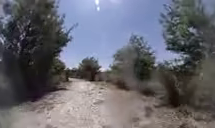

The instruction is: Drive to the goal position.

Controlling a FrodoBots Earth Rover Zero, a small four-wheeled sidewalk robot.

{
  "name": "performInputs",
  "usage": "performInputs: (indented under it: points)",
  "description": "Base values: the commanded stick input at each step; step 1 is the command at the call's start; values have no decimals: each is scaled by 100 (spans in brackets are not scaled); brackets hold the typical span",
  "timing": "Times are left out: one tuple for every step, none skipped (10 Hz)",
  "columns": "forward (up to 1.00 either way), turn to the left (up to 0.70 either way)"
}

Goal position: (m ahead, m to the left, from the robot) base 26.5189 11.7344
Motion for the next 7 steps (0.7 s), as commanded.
performInputs:
  points:
    - [70, 9]
    - [70, 14]
    - [70, 14]
    - [70, 14]
    - [70, 0]
    - [70, 0]
    - [70, 0]
